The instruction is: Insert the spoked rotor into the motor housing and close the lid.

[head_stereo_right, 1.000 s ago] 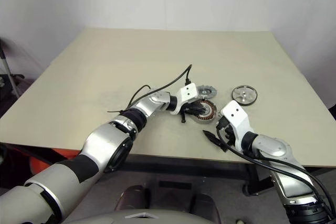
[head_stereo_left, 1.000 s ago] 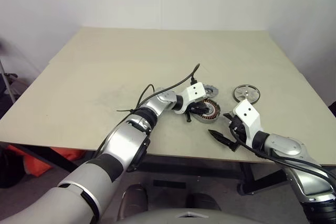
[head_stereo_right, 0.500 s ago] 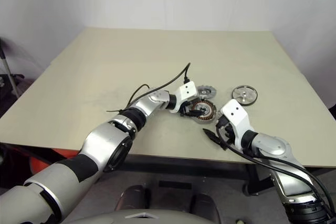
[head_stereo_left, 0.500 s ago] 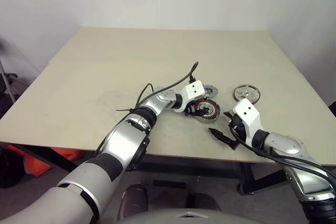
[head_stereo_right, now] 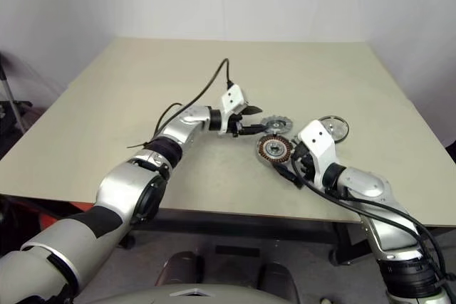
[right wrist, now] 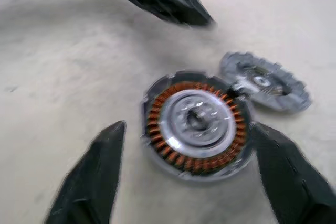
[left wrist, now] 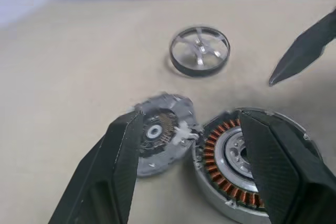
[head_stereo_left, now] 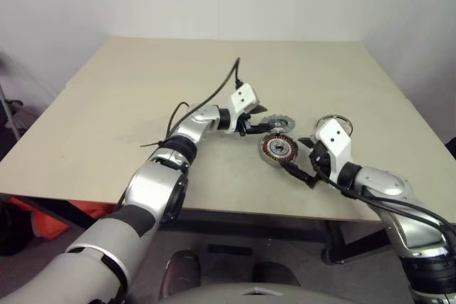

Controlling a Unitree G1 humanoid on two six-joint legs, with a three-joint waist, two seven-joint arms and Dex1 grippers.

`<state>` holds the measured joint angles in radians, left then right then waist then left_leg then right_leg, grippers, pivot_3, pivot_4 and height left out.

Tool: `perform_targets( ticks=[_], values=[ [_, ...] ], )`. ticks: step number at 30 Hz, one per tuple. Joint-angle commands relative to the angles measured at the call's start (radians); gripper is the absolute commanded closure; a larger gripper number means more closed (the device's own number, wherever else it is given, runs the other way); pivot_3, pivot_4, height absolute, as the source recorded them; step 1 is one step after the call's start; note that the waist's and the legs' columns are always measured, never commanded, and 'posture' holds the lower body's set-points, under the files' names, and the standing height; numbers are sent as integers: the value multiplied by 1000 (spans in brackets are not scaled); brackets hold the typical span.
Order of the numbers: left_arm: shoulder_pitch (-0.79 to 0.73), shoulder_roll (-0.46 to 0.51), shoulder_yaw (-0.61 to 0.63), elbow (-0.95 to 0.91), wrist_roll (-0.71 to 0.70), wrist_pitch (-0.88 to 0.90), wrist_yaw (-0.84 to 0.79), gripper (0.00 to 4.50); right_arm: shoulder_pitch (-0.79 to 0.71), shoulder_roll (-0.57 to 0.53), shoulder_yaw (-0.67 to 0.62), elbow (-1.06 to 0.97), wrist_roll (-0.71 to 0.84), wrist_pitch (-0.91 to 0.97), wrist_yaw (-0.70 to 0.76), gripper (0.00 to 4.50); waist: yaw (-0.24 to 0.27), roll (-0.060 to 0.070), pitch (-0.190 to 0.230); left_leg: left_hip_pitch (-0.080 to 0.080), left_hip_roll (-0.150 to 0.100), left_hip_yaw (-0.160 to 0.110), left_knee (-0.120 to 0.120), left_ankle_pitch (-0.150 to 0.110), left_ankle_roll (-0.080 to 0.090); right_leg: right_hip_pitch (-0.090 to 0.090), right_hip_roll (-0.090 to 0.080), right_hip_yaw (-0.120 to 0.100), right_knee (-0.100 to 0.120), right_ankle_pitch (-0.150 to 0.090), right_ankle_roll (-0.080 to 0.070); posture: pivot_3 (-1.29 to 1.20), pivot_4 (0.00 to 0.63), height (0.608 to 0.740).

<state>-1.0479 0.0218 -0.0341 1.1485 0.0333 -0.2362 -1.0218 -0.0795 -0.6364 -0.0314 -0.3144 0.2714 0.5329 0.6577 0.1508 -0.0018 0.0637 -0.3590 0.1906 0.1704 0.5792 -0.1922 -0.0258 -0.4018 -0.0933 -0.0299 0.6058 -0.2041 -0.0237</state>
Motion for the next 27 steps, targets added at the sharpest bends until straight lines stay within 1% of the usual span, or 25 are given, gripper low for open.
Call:
perform_targets(
  ticks=[1,4,9,13,16,19,20,27],
  values=[
    [107,35,12,-167,-53,42,-17,1395,-79,12,22,92,-36,-26,-10,1712,-4,1,0,0,0,0,0,0,0,0,0,0,0,0,0,0,0,740],
    [228,55,-1,-337,-76,119,-7,1395,-125,18,54,137,-55,-42,11,2723,-6,1,0,0,1,1,0,0,0,-1,0,0,1,0,0,0,0,740],
    [429,76,-20,-643,-109,281,52,1395,-189,29,91,185,-64,-58,49,2723,-8,1,0,-2,1,1,1,0,1,-2,0,0,0,0,-1,0,0,740],
    [527,83,-36,-797,-125,367,109,1395,-247,45,115,240,-76,-72,69,2723,-12,1,0,-2,1,1,1,0,0,-1,0,0,1,0,-1,0,0,740],
    [568,89,-43,-865,-137,407,147,1395,-279,51,129,283,-87,-87,86,3312,-21,1,0,-1,1,1,1,0,0,-1,1,0,1,0,0,0,0,740],
    [586,100,-49,-896,-145,425,169,1395,-294,52,131,299,-89,-95,101,4322,-29,1,0,-2,1,1,1,0,0,-1,1,0,1,0,0,0,0,740],
    [588,105,-49,-901,-149,428,174,1395,-298,52,132,304,-93,-97,102,4469,-30,1,0,-2,2,1,1,0,0,-2,1,0,1,0,0,0,0,740],
    [581,136,-61,-896,-166,432,180,1395,-303,53,139,305,-107,-108,116,4469,-31,1,0,-2,2,1,1,0,0,-2,2,0,0,0,0,0,0,740]
  ],
)
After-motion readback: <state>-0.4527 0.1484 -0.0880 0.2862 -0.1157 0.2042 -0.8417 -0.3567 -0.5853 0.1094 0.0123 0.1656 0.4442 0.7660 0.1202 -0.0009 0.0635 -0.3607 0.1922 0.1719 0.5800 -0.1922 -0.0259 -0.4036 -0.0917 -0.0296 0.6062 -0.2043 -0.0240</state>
